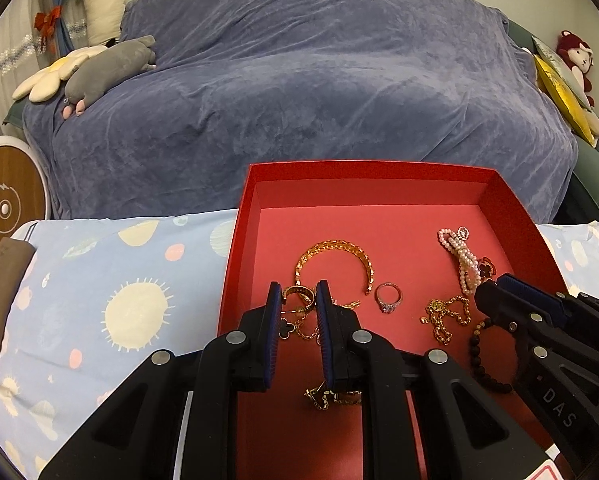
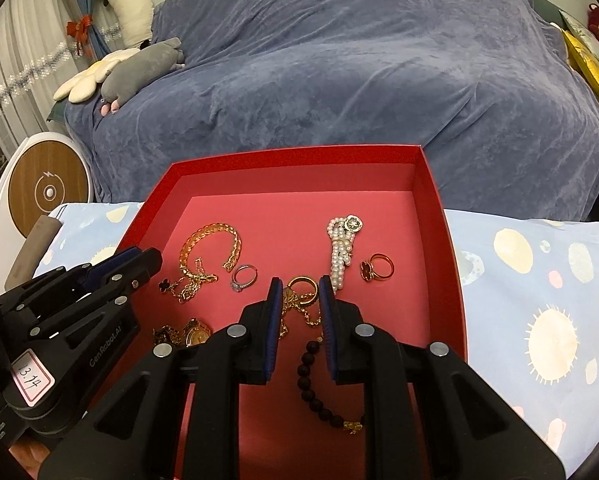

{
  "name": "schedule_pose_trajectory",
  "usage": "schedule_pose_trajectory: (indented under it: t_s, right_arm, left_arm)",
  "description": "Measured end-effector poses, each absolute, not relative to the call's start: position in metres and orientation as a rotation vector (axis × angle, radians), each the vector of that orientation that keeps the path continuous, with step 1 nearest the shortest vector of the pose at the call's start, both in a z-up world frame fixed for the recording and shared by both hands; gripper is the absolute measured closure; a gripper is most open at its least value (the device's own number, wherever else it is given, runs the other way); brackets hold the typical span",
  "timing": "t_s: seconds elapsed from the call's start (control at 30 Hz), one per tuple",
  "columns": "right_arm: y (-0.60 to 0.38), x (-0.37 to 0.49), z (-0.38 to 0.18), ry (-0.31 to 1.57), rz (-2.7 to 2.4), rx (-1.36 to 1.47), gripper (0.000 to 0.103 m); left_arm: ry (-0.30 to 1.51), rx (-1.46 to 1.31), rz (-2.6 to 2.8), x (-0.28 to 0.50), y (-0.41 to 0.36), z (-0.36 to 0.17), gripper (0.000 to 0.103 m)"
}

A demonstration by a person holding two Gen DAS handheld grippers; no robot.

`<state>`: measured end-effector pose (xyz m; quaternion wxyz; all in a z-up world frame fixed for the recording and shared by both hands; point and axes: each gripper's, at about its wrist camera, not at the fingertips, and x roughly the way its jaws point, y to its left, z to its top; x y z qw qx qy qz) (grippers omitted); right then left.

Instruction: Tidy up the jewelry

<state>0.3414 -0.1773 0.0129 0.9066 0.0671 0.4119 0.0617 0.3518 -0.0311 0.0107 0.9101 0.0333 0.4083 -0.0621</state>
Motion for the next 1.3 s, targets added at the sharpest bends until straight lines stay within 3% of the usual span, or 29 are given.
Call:
schedule_pose_trajectory:
  t_s: [0.1, 0.13, 0.2, 0.23, 0.57, 0.87, 1.0, 1.3]
  right_arm:
    - [-0.177, 0.34, 0.015, 0.839, 0.12, 0.138, 0.083]
    - [-0.177, 0.339, 0.017, 0.834, 0.115, 0.135, 0.081]
    - [-0.178, 0.334, 0.021, 0.825, 0.108, 0.133, 0.074]
    - [-0.179, 0.33, 0.024, 0.815, 0.106, 0.132, 0.068]
    - [-0.189, 0.247, 0.061, 0.78, 0.14, 0.149, 0.065]
    - [-0.196, 0.151, 0.068, 0.783, 0.141, 0.154, 0.046]
    - [-0.195, 0.118, 0.066, 0.766, 0.133, 0.143, 0.034]
    - [-0.175, 0.109, 0.043, 0.786, 0.112, 0.052, 0.029]
  left_arm:
    - [0.832, 0.078, -0.116, 0.351, -0.032, 0.013, 0.077]
    - [0.832, 0.08, -0.109, 0.35, -0.031, 0.014, 0.061]
    - [0.815, 0.069, -0.1, 0.346, -0.03, 0.019, 0.042]
    - [0.801, 0.066, -0.096, 0.342, -0.029, 0.023, 0.039]
    - [0.746, 0.084, -0.129, 0.264, -0.021, 0.066, 0.039]
    - [0.778, 0.084, -0.133, 0.174, -0.013, 0.074, 0.039]
    - [0.783, 0.077, -0.112, 0.147, -0.008, 0.065, 0.034]
    - [0.83, 0.126, -0.107, 0.125, -0.015, 0.032, 0.021]
